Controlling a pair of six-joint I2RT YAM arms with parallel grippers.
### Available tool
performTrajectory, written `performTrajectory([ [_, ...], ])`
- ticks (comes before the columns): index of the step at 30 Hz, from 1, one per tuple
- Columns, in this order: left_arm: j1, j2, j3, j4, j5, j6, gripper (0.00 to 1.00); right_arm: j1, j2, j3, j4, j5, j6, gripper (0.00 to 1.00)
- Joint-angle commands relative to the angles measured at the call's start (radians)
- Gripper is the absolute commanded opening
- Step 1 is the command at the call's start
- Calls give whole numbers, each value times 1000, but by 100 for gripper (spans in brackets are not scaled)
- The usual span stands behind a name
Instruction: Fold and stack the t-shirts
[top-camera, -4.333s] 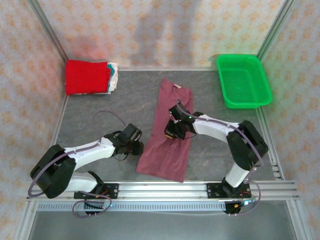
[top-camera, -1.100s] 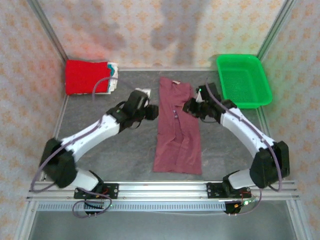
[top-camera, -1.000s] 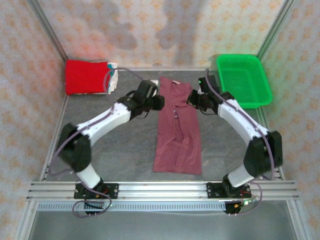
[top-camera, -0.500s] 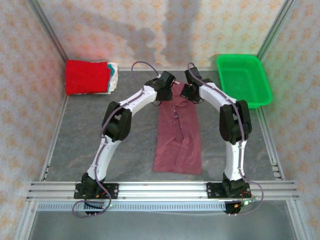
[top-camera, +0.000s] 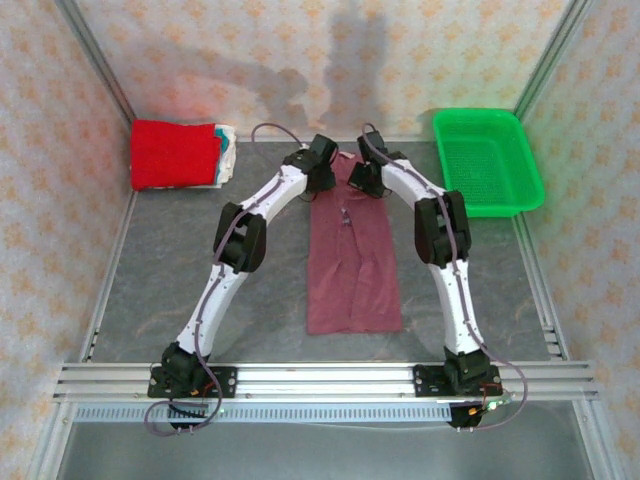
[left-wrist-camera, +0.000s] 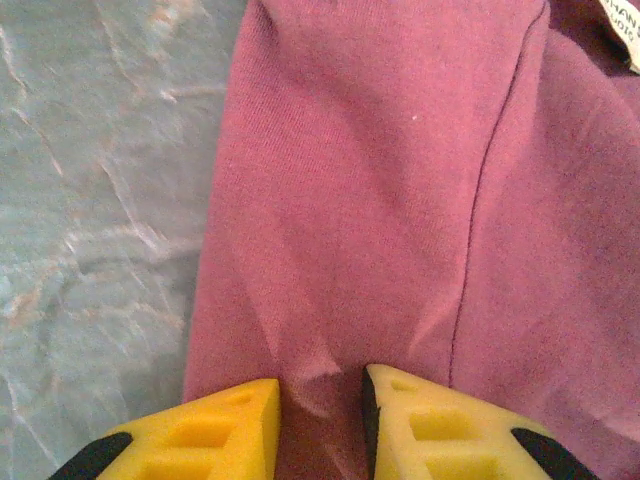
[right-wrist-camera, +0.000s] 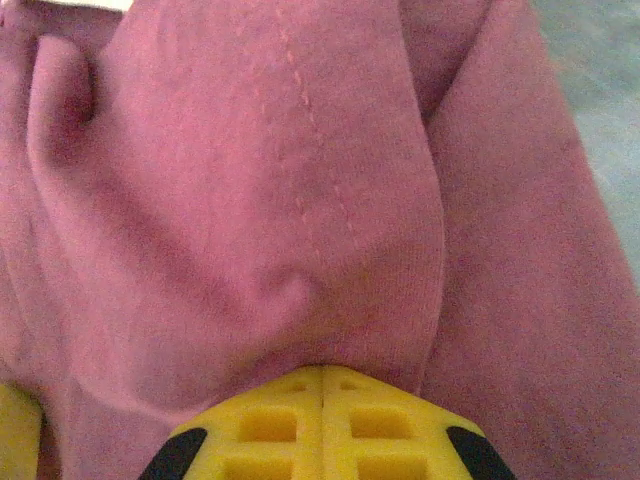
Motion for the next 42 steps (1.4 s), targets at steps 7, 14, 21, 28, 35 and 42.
performTrajectory([
  [7,82,150,218,115,104,-8,33,-6,93,232,-109,-85,49,12],
  [14,99,87,230,159,153,50,35,27,-315,-170,36,-143,41,27],
  [21,105,-98,117,83,81,87,33,89,-682,-689,280,-325,85,31],
  [28,91,-760,-758,522,57,59,38,277,-793,-976,345,-434,134,31],
  [35,23,-1305,-1459,596,3,88,42,390,-752,-1090,354,-422,193,32],
  [42,-50,-1600,-1766,440,-23,89,43,396,-736,-1131,323,-345,205,35],
])
